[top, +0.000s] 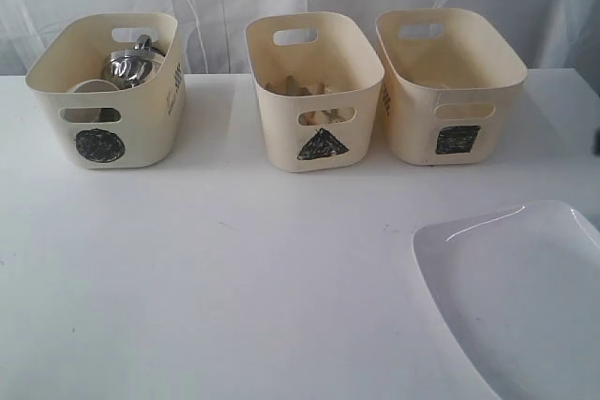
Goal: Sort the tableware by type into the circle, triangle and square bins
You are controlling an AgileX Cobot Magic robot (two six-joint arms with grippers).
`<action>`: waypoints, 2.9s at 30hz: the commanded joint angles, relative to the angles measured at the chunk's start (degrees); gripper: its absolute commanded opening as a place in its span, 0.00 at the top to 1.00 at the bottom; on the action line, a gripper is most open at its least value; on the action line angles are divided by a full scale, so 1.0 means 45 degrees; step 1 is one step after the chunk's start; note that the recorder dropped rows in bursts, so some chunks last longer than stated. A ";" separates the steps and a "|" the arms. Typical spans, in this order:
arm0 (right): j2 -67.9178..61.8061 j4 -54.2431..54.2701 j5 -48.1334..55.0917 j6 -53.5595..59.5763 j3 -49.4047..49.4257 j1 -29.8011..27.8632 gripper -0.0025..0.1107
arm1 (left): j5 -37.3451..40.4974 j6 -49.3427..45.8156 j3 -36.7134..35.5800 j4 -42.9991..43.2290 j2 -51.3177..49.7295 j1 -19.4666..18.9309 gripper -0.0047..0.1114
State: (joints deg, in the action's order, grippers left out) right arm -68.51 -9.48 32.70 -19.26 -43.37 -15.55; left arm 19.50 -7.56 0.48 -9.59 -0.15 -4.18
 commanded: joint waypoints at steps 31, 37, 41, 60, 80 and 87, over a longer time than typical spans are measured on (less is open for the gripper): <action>0.0486 0.4624 0.0726 0.4431 0.3149 -0.5317 0.38 | 0.0208 0.0000 -0.0107 -0.0120 0.0032 0.0070 0.96; -0.0991 0.4583 0.0189 0.4455 0.3149 -0.5317 0.38 | 0.0208 0.0000 -0.0107 -0.0120 0.0032 0.0070 0.96; -0.2223 0.5243 0.0134 0.6334 0.3149 -0.5317 0.38 | 0.0208 0.0000 -0.0107 -0.0120 0.0032 0.0070 0.96; -0.4229 1.0805 -0.0713 1.4750 0.3149 -0.5317 0.57 | 0.0208 0.0000 -0.0107 -0.0120 0.0032 0.0070 0.96; -0.6568 1.3392 -0.3547 1.5833 0.3423 -0.5293 0.84 | 0.0208 0.0000 -0.0107 -0.0120 0.0032 0.0070 0.96; -0.6889 1.5533 -0.3579 1.9017 0.3398 -0.5293 0.84 | 0.0208 0.0000 -0.0107 -0.0120 0.0032 0.0070 0.96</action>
State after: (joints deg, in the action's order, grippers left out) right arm -95.80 60.92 15.91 63.04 -29.92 -39.00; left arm 19.50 -7.56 0.48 -9.59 -0.15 -4.18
